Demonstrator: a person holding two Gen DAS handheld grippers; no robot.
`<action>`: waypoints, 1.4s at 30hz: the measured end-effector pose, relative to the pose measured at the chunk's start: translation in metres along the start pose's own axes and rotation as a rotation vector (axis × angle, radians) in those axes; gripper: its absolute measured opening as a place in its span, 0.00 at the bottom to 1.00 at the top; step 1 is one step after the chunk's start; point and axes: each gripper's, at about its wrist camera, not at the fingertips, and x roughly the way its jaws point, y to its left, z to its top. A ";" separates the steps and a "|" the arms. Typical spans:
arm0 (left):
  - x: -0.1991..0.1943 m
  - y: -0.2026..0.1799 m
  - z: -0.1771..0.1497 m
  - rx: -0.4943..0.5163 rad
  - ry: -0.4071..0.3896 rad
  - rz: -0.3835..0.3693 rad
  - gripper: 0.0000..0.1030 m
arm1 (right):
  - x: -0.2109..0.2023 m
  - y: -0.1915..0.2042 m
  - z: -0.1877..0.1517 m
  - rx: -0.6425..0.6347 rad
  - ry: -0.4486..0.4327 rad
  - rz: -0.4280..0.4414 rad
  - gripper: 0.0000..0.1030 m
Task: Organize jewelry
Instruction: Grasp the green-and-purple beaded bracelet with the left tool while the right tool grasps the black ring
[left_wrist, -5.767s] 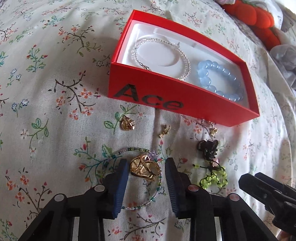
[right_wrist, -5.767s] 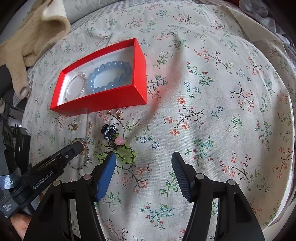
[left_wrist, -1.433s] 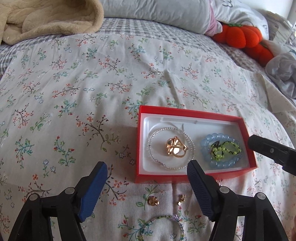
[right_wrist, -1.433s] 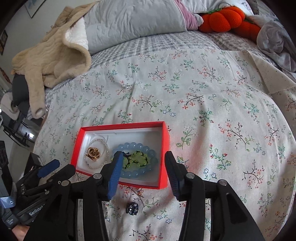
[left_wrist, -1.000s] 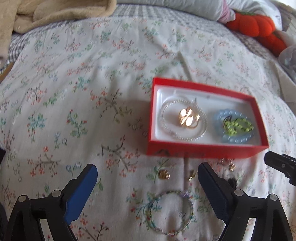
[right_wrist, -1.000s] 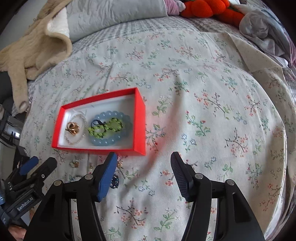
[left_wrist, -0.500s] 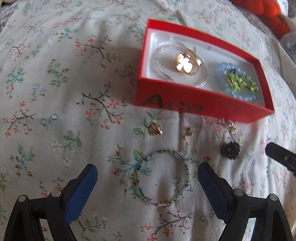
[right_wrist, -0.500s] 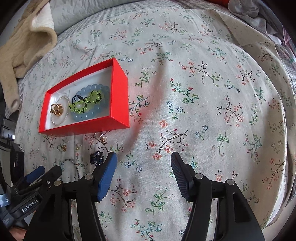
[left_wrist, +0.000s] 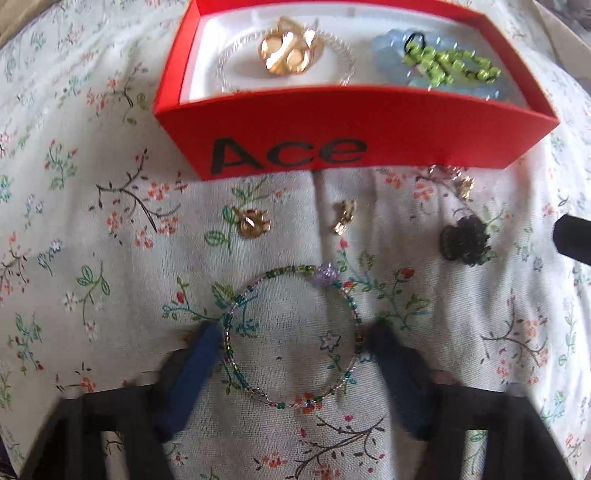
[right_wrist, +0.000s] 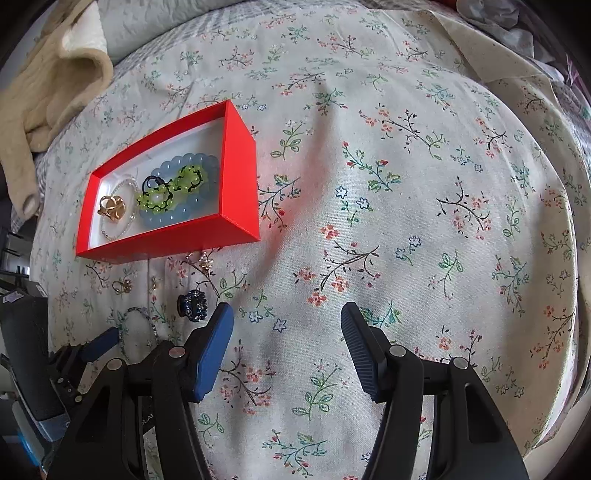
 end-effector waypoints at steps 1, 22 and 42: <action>-0.002 -0.001 0.001 -0.002 -0.006 -0.012 0.53 | 0.000 0.000 0.000 0.000 0.000 -0.002 0.62; -0.043 0.060 -0.009 -0.145 -0.089 -0.101 0.47 | 0.003 0.027 -0.004 -0.052 0.003 0.075 0.62; -0.050 0.094 -0.022 -0.172 -0.113 -0.090 0.49 | 0.025 0.050 0.000 -0.006 0.045 0.162 0.50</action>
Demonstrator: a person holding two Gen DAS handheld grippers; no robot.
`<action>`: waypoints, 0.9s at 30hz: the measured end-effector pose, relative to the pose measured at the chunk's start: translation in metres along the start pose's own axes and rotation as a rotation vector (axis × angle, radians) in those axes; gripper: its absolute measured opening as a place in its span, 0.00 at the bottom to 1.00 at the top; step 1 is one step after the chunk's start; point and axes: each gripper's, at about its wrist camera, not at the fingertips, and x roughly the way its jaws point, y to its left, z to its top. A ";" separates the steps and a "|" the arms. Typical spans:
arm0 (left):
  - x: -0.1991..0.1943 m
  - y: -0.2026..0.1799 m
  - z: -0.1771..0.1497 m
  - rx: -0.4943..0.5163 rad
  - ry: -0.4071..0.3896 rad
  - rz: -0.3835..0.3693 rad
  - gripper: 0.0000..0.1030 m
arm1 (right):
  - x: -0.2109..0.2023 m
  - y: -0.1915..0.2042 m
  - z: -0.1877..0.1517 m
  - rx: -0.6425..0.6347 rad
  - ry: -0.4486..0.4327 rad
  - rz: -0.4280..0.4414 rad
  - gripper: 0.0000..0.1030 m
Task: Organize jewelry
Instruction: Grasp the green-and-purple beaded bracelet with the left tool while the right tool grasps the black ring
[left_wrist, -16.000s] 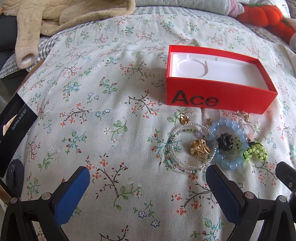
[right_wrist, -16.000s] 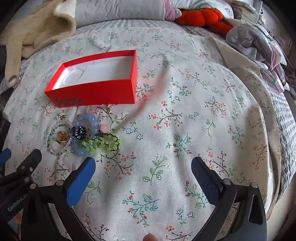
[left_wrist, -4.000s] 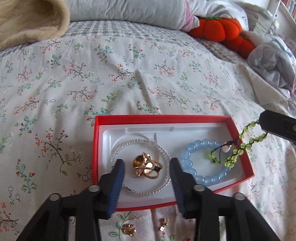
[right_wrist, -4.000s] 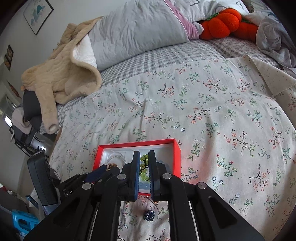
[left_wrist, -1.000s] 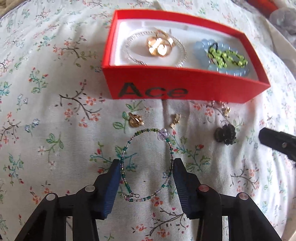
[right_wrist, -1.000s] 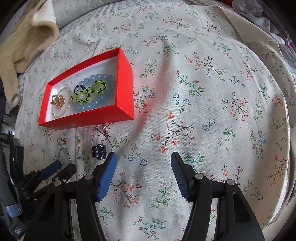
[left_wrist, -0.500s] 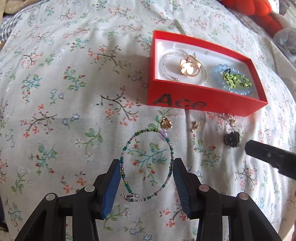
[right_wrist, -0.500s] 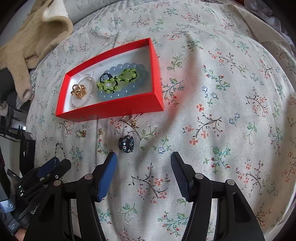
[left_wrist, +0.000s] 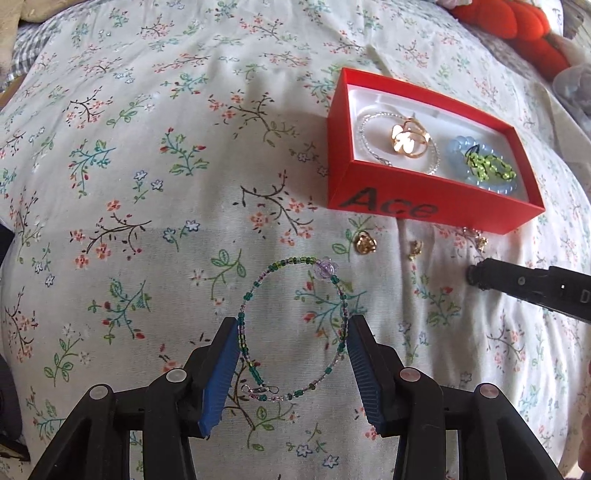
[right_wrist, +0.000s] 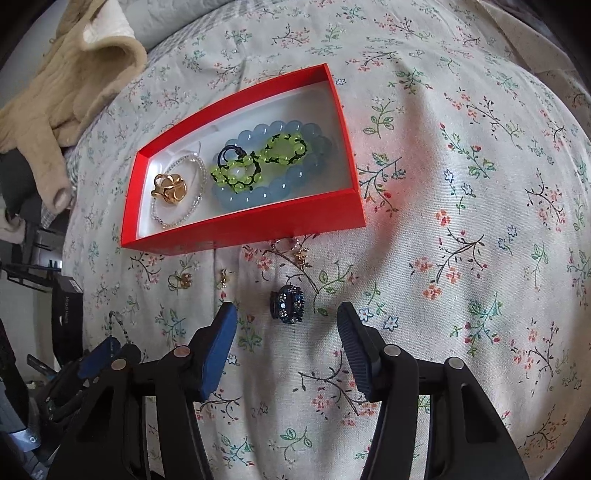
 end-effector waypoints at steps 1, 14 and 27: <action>0.000 0.000 0.000 0.000 0.000 0.000 0.49 | 0.000 0.000 0.000 -0.001 -0.001 0.001 0.48; 0.002 -0.006 -0.001 0.005 0.009 0.001 0.49 | 0.012 -0.006 0.004 0.024 0.006 0.045 0.21; 0.001 -0.005 0.002 -0.008 0.001 -0.006 0.49 | -0.009 -0.015 -0.001 -0.005 -0.024 0.046 0.21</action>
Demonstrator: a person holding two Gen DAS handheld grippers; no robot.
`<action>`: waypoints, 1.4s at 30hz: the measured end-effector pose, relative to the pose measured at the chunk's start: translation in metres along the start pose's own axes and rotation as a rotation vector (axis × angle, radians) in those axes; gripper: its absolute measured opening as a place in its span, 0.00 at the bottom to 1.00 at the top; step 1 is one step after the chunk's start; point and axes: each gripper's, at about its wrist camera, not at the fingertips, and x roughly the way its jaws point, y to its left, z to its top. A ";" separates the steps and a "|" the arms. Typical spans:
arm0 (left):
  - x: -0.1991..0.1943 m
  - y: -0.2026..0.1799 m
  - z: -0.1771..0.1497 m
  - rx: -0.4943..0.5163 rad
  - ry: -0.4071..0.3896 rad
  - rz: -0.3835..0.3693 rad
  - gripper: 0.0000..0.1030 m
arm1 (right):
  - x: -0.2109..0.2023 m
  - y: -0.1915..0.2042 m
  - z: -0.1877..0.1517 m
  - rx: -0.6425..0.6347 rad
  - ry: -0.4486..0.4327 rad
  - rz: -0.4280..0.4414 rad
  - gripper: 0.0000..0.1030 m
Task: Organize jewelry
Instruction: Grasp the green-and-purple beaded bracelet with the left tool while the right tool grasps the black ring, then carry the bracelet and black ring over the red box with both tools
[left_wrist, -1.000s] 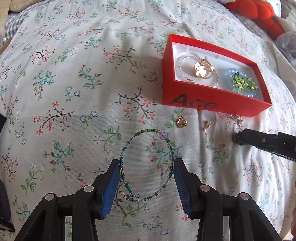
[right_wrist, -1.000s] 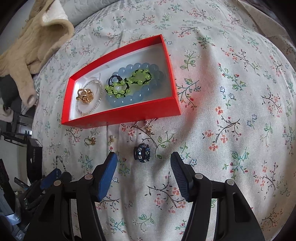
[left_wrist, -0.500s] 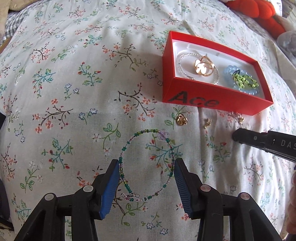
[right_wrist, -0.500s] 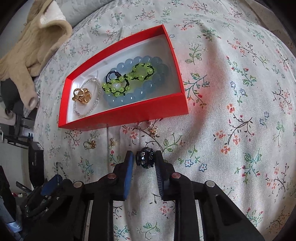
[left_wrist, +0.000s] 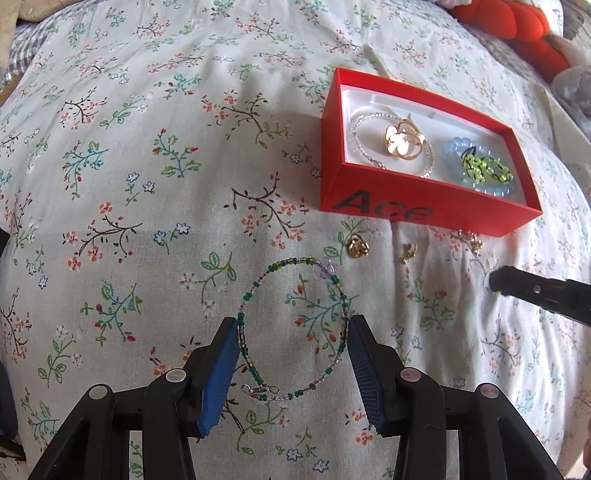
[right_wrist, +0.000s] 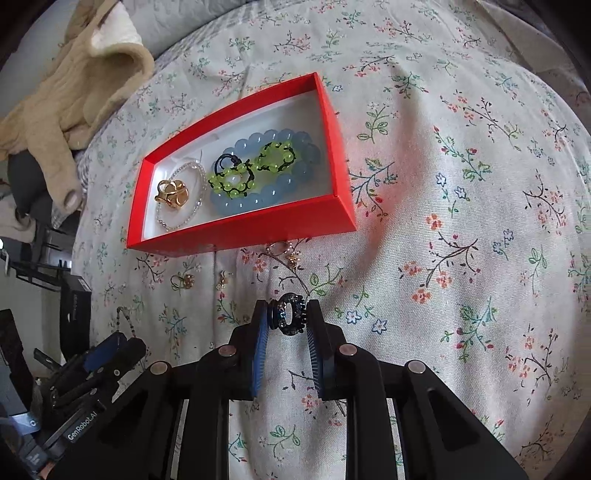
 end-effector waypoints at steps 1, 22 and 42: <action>0.000 0.000 0.001 -0.002 -0.001 0.000 0.49 | -0.002 -0.003 0.000 0.002 -0.004 0.000 0.21; -0.027 -0.034 0.036 0.047 -0.291 -0.121 0.49 | -0.049 -0.010 0.012 -0.062 -0.162 0.055 0.21; 0.010 -0.069 0.064 0.152 -0.356 -0.051 0.52 | -0.046 -0.007 0.041 -0.061 -0.231 0.131 0.21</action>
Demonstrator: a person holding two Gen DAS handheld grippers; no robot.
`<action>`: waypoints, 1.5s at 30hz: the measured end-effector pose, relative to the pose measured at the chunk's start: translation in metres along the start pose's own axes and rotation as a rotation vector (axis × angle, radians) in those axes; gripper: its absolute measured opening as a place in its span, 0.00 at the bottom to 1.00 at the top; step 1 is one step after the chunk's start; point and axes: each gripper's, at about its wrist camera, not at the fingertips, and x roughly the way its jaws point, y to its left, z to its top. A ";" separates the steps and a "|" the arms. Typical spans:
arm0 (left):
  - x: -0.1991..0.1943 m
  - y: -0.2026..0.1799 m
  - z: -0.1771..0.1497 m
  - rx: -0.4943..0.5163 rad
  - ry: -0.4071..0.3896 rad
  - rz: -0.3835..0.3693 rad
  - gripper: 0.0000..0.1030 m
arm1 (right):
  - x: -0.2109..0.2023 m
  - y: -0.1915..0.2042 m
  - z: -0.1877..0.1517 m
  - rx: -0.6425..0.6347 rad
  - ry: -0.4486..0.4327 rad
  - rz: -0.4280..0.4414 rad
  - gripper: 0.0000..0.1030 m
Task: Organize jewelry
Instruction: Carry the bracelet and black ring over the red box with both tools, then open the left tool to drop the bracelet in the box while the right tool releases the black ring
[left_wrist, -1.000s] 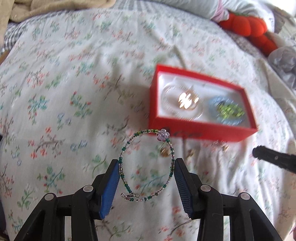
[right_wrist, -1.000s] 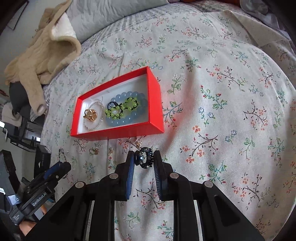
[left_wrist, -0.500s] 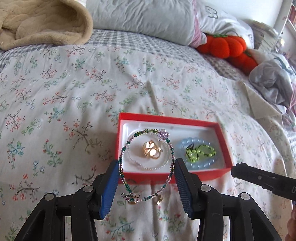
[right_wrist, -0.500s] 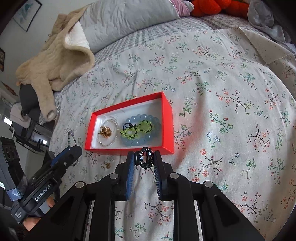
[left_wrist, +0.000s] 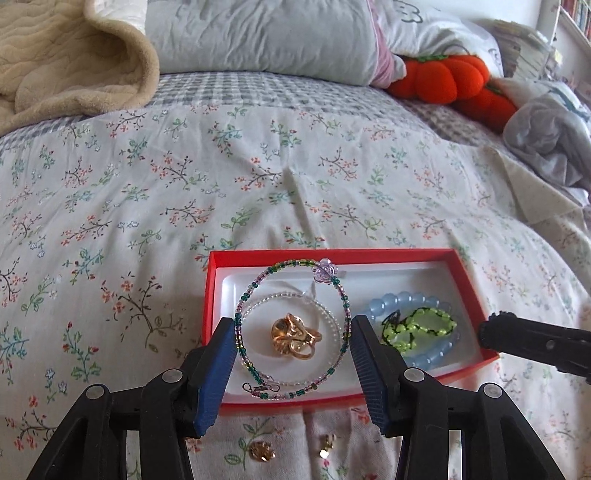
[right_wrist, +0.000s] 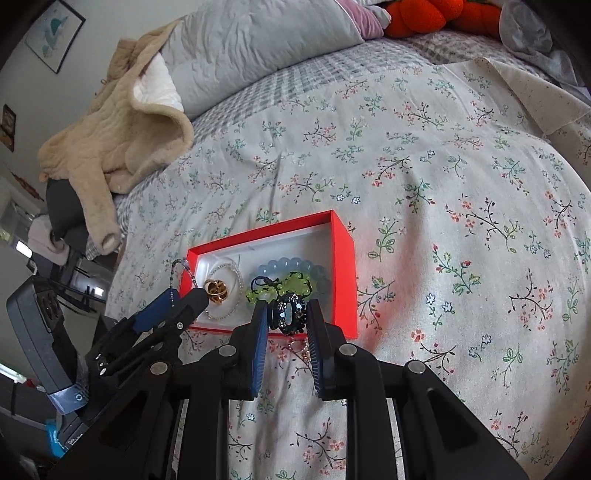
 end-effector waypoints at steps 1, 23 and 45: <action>0.003 0.000 0.000 0.006 0.004 0.008 0.52 | 0.001 0.000 0.001 -0.002 0.002 -0.001 0.21; -0.013 -0.003 -0.006 0.033 0.055 0.058 0.78 | 0.014 0.000 0.014 -0.016 0.001 -0.052 0.21; -0.007 0.041 -0.026 -0.211 0.260 0.001 0.80 | 0.028 0.009 0.028 -0.004 -0.025 -0.045 0.40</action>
